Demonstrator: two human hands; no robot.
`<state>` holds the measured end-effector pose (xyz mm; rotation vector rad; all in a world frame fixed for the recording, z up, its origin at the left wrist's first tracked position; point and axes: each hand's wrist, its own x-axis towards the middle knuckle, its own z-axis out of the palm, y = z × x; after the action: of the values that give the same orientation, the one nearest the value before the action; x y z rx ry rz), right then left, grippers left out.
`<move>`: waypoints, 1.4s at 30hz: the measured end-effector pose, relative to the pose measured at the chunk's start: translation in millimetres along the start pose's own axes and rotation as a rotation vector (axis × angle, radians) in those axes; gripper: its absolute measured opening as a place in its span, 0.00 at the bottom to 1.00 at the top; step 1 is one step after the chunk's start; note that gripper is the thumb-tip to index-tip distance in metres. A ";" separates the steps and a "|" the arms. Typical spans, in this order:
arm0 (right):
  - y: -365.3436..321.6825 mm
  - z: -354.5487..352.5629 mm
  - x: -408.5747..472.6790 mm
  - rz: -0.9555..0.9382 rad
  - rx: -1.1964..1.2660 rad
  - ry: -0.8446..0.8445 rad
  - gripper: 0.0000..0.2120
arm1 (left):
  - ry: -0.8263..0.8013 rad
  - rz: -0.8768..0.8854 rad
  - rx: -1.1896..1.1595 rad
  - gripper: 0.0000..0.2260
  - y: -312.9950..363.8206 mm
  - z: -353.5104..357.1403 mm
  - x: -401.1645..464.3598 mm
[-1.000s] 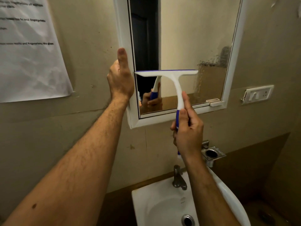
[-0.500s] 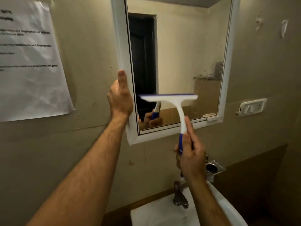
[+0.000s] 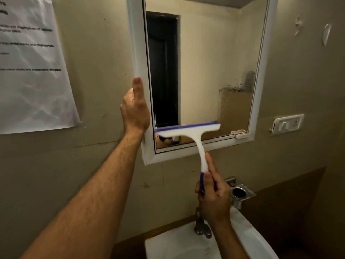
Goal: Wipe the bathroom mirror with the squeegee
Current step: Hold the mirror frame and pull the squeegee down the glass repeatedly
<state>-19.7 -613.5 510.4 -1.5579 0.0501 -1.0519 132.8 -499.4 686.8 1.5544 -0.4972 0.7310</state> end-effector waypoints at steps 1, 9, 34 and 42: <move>-9.1 0.2 7.9 -0.006 0.009 -0.009 0.20 | 0.003 -0.002 0.001 0.23 1.6 -0.1 -1.0; -34.1 1.6 40.0 -0.057 0.021 -0.028 0.19 | 0.006 -0.014 0.012 0.23 5.8 -1.2 -1.9; 22.0 -0.8 -26.7 0.048 0.008 0.001 0.18 | 0.004 -0.014 -0.004 0.23 3.0 -2.5 -0.7; -22.7 18.5 18.0 -0.025 0.048 0.005 0.19 | -0.015 -0.010 -0.009 0.22 4.2 -3.5 -0.5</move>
<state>-8.8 -602.5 541.1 -1.5159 0.0079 -1.0695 128.9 -496.5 689.5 1.5534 -0.5028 0.7095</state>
